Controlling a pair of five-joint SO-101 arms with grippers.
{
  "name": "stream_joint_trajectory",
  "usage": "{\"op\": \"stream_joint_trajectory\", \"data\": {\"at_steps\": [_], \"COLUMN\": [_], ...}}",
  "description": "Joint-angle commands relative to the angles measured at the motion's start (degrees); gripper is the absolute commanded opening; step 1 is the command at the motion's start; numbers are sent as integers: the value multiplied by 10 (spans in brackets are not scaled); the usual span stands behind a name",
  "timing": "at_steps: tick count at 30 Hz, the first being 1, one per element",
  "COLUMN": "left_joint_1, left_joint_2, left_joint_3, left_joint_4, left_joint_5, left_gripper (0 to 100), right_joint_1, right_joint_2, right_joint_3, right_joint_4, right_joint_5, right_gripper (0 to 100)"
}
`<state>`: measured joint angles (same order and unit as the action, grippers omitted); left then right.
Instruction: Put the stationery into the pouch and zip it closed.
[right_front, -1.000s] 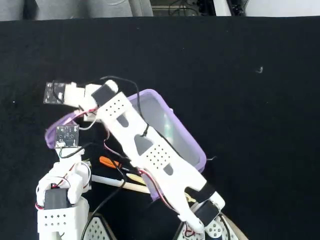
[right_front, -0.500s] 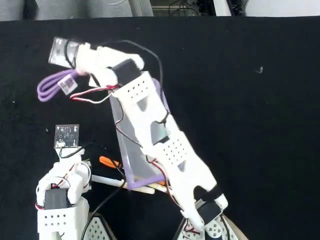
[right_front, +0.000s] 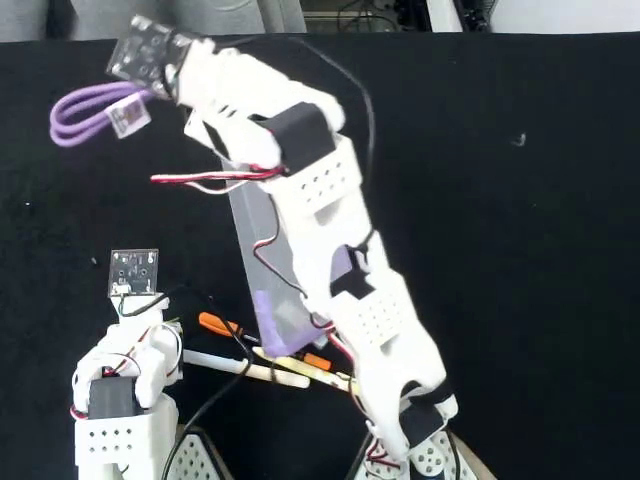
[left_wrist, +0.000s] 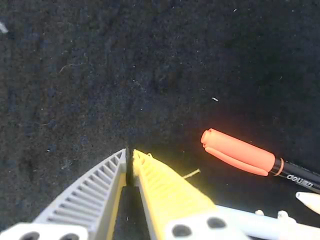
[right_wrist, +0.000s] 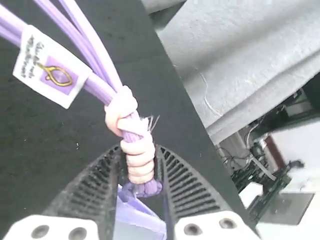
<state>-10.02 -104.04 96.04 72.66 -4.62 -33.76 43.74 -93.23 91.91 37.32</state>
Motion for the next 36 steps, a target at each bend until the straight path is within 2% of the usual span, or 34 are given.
{"op": "stream_joint_trajectory", "data": {"at_steps": [1,5,13,19,26,30,33,36], "left_joint_1": [0,0,0,0,0,0,0,0], "left_joint_2": [-3,-3,-3,-3,-3,-3,-3,-3], "left_joint_3": [14,14,14,14,14,14,14,14], "left_joint_4": [3,3,3,3,3,3,3,3], "left_joint_5": [-4,-4,-4,-4,-4,-4,-4,-4], "left_gripper": [30,30,30,30,30,30,30,30], "right_joint_1": [33,65,123,127,127,127,127,134], "right_joint_2": [-67,-101,-115,-117,-81,-54,-38,-25], "right_joint_3": [-26,-26,-22,-25,-25,-26,-22,-26], "right_joint_4": [9,-7,-105,-199,-234,-291,-271,-185], "right_joint_5": [-27,-63,-64,-64,-66,-109,-145,-149], "right_gripper": [11,11,11,11,11,11,11,11]}}
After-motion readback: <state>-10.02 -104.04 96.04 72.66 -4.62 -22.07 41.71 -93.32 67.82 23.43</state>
